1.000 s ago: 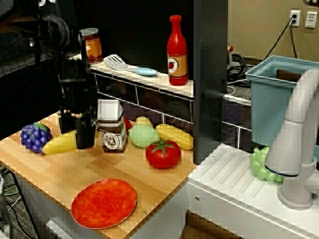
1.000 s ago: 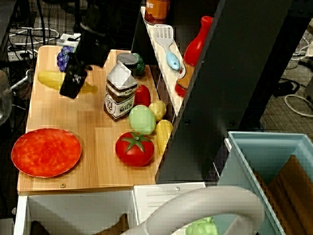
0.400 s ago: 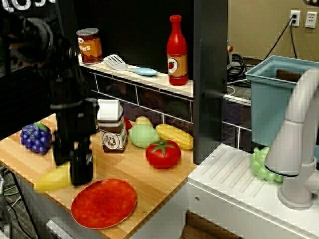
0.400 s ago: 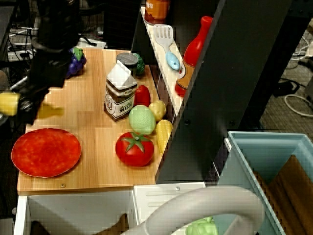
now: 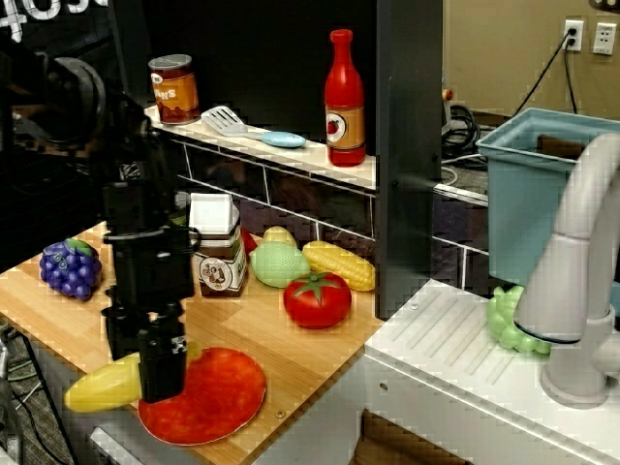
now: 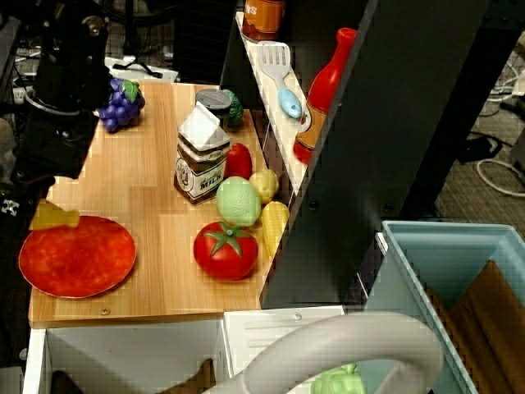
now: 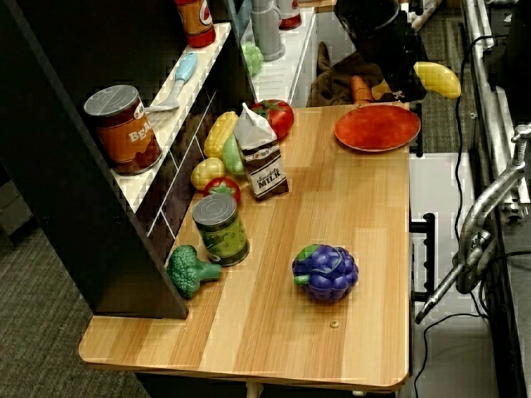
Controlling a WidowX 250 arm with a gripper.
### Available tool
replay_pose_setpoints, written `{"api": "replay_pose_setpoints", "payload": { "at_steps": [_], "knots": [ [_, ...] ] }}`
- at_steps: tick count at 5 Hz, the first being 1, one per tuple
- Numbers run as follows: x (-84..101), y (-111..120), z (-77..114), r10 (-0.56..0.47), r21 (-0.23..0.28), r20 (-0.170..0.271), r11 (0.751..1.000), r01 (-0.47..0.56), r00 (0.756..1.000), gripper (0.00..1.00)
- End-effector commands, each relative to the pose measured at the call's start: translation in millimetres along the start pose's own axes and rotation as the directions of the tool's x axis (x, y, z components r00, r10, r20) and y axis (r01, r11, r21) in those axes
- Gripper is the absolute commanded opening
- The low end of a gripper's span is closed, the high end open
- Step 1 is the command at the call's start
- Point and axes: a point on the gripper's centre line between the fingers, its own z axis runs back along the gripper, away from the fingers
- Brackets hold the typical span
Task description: Put banana on plate
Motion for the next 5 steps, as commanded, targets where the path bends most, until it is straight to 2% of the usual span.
{"api": "replay_pose_setpoints", "payload": {
  "at_steps": [1, 2, 3, 4, 5],
  "knots": [
    [26.2, -19.6, 2.1, -0.012, 0.003, -0.010, 1.000, 0.012, 1.000, 0.00],
    [44.9, -17.5, 5.9, 0.000, 0.011, 0.006, 1.000, 0.000, 1.000, 0.00],
    [58.4, -10.9, 6.5, 0.015, 0.025, 0.000, 1.000, -0.015, 1.000, 0.00],
    [58.6, 0.4, 5.0, 0.004, 0.077, -0.022, 0.997, -0.002, 1.000, 0.00],
    [47.2, 11.3, -4.5, -0.036, 0.160, -0.033, 0.986, 0.041, 0.999, 0.00]
  ]
}}
